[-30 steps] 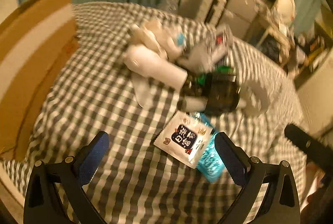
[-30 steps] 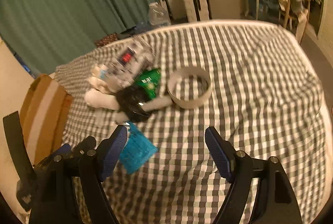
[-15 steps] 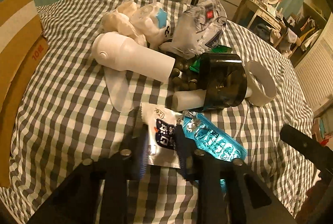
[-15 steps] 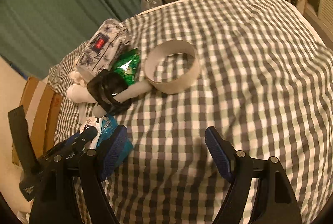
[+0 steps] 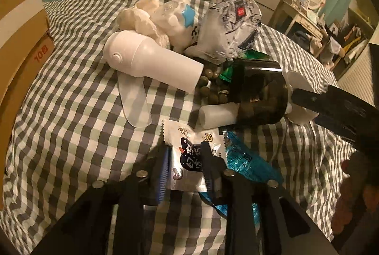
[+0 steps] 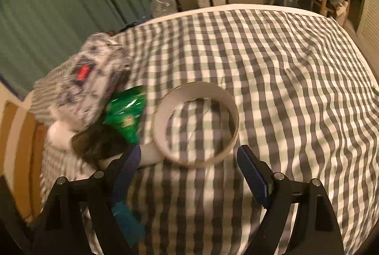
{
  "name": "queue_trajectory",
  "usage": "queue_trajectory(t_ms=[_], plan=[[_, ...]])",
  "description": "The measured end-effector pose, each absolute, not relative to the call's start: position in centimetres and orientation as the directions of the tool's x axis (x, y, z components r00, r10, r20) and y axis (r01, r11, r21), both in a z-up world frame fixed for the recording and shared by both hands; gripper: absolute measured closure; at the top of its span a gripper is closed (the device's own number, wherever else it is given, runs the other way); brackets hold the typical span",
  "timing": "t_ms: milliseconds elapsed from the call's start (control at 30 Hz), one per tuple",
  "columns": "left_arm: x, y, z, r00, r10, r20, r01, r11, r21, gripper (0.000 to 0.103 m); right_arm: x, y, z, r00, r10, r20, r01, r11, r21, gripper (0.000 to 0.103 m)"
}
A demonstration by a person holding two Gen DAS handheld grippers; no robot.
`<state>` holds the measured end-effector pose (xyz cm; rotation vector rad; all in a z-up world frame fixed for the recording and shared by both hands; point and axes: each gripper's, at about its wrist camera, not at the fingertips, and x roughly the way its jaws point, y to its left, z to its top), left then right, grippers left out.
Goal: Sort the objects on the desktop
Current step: 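Grasp the white sachet with the left tool while the right grasps the tape roll, then carry the sachet and tape roll to the cardboard box and release them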
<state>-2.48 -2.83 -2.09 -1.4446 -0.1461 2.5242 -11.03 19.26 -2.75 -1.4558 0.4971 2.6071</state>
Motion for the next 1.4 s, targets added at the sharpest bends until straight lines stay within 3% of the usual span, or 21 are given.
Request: queue_trajectory(t_ms=[33,67,133,167,200,333,600,1067,1400], plan=[[-2.5,-2.7,-2.1,-0.485,0.26,-0.835,-0.144,-0.966,-0.217,0.065,-11.7,19.2,-3.1,-0.523,-0.056,-0.851,-0.258,-0.941,0.221,0.019],[-2.5,-2.6,-2.1,-0.469,0.283,-0.837,-0.154,-0.959,-0.238,0.049,-12.4,19.2,-3.5,-0.511,-0.041,-0.859,-0.266,-0.942,0.203,0.017],[-2.1,-1.7,-2.2,-0.471,0.262,-0.842,-0.19,-0.963,-0.193,0.045,-13.7,19.4,-4.4,-0.482,-0.02,-0.876,-0.276,-0.945,0.173,0.017],[-1.8,-1.2,-2.2,-0.479,0.253,-0.84,-0.212,-0.962,-0.169,0.052,-13.9,19.5,-4.5,-0.476,-0.016,-0.879,-0.28,-0.945,0.169,0.019],[-1.7,-1.0,-2.2,-0.474,0.267,-0.839,-0.236,-0.957,-0.171,0.073,-13.9,19.6,-4.5,-0.476,-0.017,-0.879,-0.28,-0.945,0.17,0.02],[-1.4,-1.4,-1.8,-0.47,0.297,-0.831,-0.232,-0.95,-0.209,0.08,-12.0,18.9,-2.8,-0.502,0.063,-0.862,-0.265,-0.961,0.084,0.02],[0.9,-2.1,-1.0,-0.449,0.315,-0.836,-0.183,-0.948,-0.259,0.098,-5.1,20.0,0.1,-0.523,-0.011,-0.852,-0.264,-0.949,0.174,0.02],[3.4,-1.5,2.4,-0.518,0.285,-0.807,-0.211,-0.956,-0.202,0.099,1.2,18.8,1.1,-0.54,-0.093,-0.836,-0.243,-0.934,0.261,0.02],[2.8,-6.2,13.6,-0.725,0.323,-0.608,-0.18,-0.941,-0.285,0.099,0.1,13.5,9.7,-0.651,-0.158,-0.743,-0.056,-0.965,0.254,0.02]])
